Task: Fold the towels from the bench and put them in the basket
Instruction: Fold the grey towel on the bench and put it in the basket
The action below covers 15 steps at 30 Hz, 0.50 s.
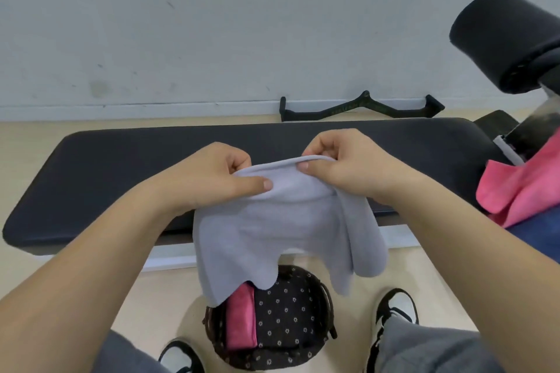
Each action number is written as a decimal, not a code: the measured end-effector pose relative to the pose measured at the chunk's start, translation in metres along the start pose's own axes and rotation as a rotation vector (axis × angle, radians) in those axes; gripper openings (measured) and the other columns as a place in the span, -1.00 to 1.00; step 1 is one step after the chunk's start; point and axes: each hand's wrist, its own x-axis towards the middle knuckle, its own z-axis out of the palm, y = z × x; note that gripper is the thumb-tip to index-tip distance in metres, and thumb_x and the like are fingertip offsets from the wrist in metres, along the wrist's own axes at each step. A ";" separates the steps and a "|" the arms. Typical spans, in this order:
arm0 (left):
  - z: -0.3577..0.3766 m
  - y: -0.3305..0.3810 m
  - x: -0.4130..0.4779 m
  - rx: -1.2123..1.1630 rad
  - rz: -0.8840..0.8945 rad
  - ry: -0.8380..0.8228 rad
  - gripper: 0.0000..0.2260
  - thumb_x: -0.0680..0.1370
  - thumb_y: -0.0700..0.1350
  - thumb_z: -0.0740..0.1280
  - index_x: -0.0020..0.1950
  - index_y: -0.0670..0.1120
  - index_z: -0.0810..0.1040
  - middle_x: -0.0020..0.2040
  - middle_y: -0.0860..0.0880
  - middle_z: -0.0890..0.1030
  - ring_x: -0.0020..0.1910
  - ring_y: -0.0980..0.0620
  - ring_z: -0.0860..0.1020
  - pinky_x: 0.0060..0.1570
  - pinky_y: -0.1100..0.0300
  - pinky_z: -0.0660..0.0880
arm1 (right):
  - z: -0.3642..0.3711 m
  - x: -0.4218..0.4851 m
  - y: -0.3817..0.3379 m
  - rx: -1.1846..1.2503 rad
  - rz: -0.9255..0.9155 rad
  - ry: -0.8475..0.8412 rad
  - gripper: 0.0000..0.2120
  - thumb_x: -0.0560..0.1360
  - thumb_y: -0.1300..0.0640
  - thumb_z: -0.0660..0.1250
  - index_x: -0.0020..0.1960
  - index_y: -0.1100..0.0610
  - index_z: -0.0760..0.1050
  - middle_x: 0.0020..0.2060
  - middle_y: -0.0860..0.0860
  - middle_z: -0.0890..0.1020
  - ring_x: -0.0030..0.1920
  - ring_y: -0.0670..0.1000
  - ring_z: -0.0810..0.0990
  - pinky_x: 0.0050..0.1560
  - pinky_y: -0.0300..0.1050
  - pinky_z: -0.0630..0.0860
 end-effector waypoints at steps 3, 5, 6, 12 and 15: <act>-0.005 -0.005 -0.003 -0.030 -0.009 0.052 -0.58 0.48 0.00 0.55 -0.36 -0.05 0.34 -0.42 0.07 0.39 -0.43 0.10 0.37 -0.36 0.18 0.32 | -0.003 0.002 0.001 -0.107 -0.017 0.072 -0.89 0.53 0.00 0.45 -0.16 -0.04 0.68 -0.24 -0.11 0.69 -0.20 -0.14 0.62 -0.19 -0.20 0.51; -0.007 -0.007 -0.008 0.003 0.003 0.115 -0.61 0.48 -0.08 0.52 -0.36 -0.03 0.34 -0.44 0.10 0.37 -0.45 0.12 0.34 -0.36 0.19 0.30 | -0.005 0.000 0.003 -0.189 -0.011 0.124 -0.87 0.56 0.08 0.40 -0.12 -0.08 0.69 -0.21 -0.15 0.67 -0.18 -0.16 0.59 -0.18 -0.23 0.46; -0.007 -0.007 -0.011 0.013 0.015 0.143 -0.64 0.48 -0.11 0.51 -0.36 -0.04 0.35 -0.44 0.12 0.38 -0.45 0.13 0.33 -0.37 0.20 0.29 | -0.006 -0.002 0.003 -0.217 -0.013 0.146 -0.83 0.58 0.13 0.36 -0.08 -0.09 0.69 -0.17 -0.15 0.67 -0.15 -0.16 0.58 -0.19 -0.24 0.46; 0.007 0.014 -0.039 -0.116 0.086 0.062 -0.67 0.47 -0.04 0.57 -0.27 -0.07 0.44 -0.38 0.08 0.50 -0.39 0.10 0.43 -0.34 0.25 0.37 | -0.008 -0.025 0.003 0.306 0.141 0.335 -0.75 0.63 0.31 0.23 0.05 0.10 0.67 0.00 0.02 0.64 -0.11 0.08 0.65 -0.38 -0.16 0.64; 0.019 0.030 -0.050 -0.231 0.064 -0.062 -0.69 0.49 -0.01 0.57 -0.19 -0.10 0.48 -0.30 -0.01 0.55 -0.33 0.05 0.50 -0.32 0.20 0.42 | -0.009 -0.035 0.002 0.655 0.243 0.423 -0.77 0.63 0.33 0.23 0.13 0.17 0.64 0.08 0.04 0.59 0.01 0.05 0.61 -0.27 -0.06 0.70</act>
